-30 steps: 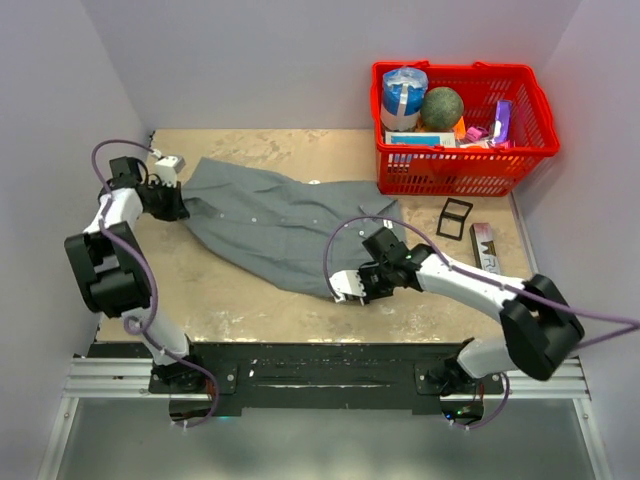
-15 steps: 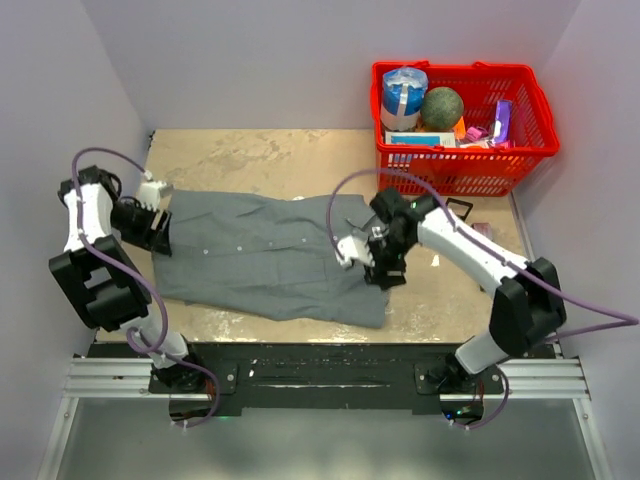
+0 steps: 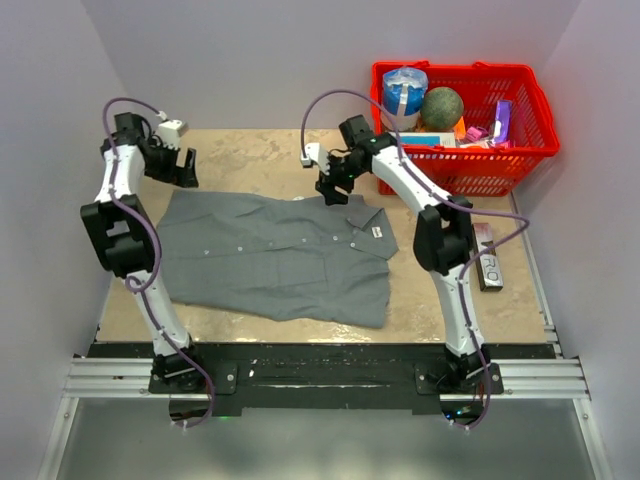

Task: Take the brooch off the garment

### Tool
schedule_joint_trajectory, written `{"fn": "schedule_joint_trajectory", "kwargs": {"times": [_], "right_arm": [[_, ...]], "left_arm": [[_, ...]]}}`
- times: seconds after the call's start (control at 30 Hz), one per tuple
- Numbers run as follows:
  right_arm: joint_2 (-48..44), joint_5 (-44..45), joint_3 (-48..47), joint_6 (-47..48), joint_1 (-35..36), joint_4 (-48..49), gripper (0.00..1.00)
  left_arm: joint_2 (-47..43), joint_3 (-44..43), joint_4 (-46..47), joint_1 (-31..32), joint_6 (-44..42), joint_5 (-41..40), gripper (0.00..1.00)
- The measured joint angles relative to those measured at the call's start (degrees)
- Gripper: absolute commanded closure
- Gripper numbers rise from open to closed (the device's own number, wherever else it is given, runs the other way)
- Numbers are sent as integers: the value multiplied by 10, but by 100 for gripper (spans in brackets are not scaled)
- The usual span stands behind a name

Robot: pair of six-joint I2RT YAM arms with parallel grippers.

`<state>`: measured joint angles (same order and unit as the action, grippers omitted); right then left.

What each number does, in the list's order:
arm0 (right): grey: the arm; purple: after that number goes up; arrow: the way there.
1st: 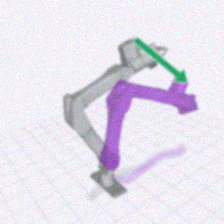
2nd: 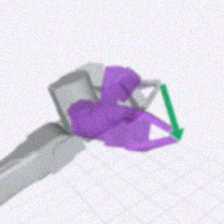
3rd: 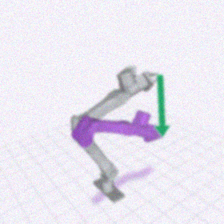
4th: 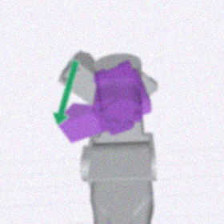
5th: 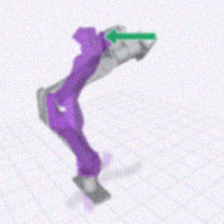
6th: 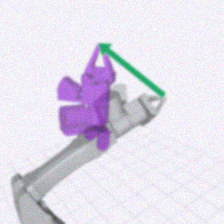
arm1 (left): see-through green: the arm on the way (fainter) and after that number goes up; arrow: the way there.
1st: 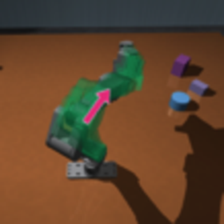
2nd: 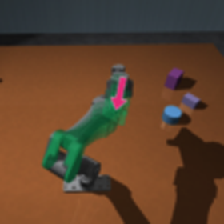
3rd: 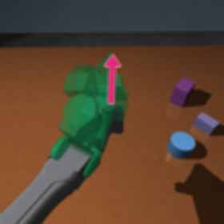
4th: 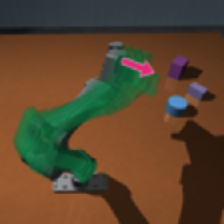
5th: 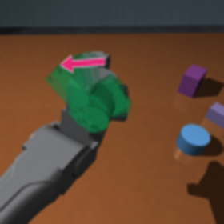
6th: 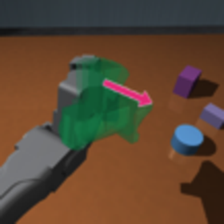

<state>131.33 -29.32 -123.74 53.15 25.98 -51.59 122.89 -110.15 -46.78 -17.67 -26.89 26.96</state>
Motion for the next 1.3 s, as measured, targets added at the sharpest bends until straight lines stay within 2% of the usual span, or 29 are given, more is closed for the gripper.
{"fn": "schedule_joint_trajectory", "kwargs": {"times": [0.17, 0.3, 0.47, 0.57, 0.6, 0.67, 0.7, 0.73, 0.83, 0.93, 1.1, 1.2, 1.3], "right_arm": [[76, -10, -28, -35, 0, 60, 27], [83, -35, -26, -45, 0, 77, 27], [82, -49, 7, -69, 4, 131, 30], [82, -48, 26, -93, 9, 150, 39], [83, -48, 27, -98, 10, 156, 51], [84, -48, 27, -105, 15, 169, 64], [84, -47, 27, -107, 17, 171, 79], [84, -44, 27, -110, 21, 174, 87], [69, -14, 59, -104, 35, 200, 97], [15, 27, 155, -94, 59, 242, 100], [-139, 73, 363, -84, 116, 351, 100], [-196, 85, 413, -81, 143, 391, 100], [-213, 96, 428, -82, 151, 421, 100]], "left_arm": [[78, -62, 35, 22, 35, -48, 0], [85, -66, 39, 12, 49, -63, 1], [78, -39, 49, 6, 51, -45, 1], [63, 5, 59, 11, 51, -14, 1], [57, 18, 59, 15, 50, -2, 2], [43, 38, 60, 26, 49, 26, 2], [38, 43, 60, 32, 49, 36, 2], [29, 49, 62, 40, 49, 50, 2], [-7, 76, 80, 74, 55, 92, 2], [-47, 107, 114, 108, 82, 128, 0], [-68, 127, 193, 148, 157, 178, 1], [-46, 117, 222, 159, 176, 215, 2], [0, 93, 223, 168, 173, 258, 2]]}}
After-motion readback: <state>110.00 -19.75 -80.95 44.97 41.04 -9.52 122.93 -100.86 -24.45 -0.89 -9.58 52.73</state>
